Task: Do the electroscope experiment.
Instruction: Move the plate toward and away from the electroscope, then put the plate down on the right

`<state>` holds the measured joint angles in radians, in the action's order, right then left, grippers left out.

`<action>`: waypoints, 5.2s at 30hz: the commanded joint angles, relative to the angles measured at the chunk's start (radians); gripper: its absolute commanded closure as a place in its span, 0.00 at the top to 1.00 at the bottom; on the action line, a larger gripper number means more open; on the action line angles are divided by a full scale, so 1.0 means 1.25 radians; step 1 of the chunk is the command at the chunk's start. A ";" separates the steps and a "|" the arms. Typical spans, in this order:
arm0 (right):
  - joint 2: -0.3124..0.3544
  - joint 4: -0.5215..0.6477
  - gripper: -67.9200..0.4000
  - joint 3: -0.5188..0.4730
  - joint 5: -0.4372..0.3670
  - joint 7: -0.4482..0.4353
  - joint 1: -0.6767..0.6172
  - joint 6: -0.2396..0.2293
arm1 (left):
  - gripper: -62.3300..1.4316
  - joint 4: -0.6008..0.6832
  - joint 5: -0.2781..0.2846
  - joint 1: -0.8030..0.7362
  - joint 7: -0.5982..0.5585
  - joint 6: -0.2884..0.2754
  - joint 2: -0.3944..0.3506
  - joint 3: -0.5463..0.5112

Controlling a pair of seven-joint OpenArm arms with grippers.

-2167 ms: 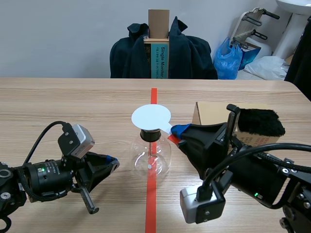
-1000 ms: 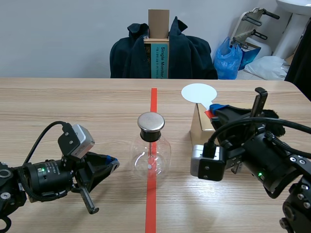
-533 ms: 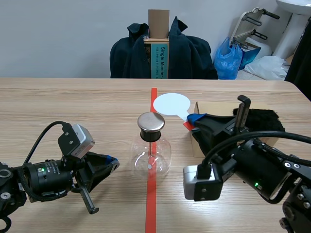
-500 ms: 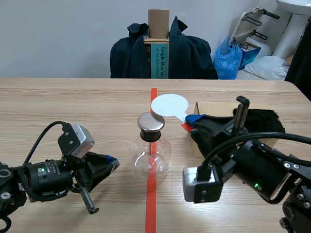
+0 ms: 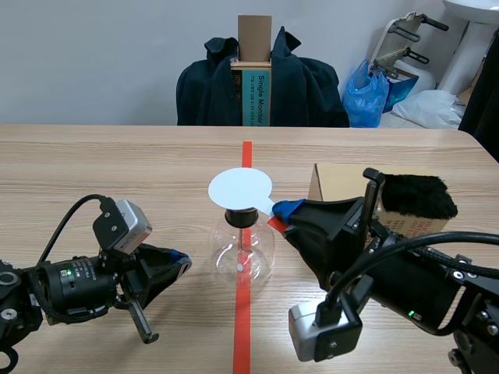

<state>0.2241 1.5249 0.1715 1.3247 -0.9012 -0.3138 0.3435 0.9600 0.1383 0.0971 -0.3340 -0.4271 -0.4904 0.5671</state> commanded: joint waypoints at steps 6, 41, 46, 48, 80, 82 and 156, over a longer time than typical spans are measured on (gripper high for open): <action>0.002 0.013 0.02 -0.007 -0.006 0.004 0.009 0.006 | 0.07 0.017 0.008 0.000 -0.011 -0.004 -0.005 -0.009; 0.002 0.013 0.02 -0.007 -0.006 0.373 0.009 0.006 | 0.07 0.017 0.008 0.000 -0.011 -0.004 -0.005 -0.009; 0.002 0.013 0.02 -0.007 -0.006 0.319 0.009 0.006 | 0.07 0.017 0.008 0.000 -0.011 -0.004 -0.005 -0.009; 0.002 0.013 0.02 -0.007 -0.006 0.287 0.009 0.006 | 0.07 0.017 0.008 0.000 -0.011 -0.004 -0.005 -0.009; 0.002 0.013 0.02 -0.007 -0.006 0.009 0.009 0.006 | 0.07 0.017 0.008 0.000 -0.011 -0.004 -0.005 -0.009; 0.002 0.013 0.02 -0.007 -0.006 0.009 0.009 0.006 | 0.07 0.017 0.008 0.000 -0.011 -0.004 -0.005 -0.009; -0.013 -0.097 0.02 0.025 -0.085 0.582 -0.003 -0.043 | 0.07 0.120 0.037 -0.103 -0.008 -0.010 -0.086 -0.057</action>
<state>0.1967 1.3937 0.2108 1.2224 -0.1780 -0.3168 0.2764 1.0637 0.1665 -0.0013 -0.3267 -0.4381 -0.5659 0.5167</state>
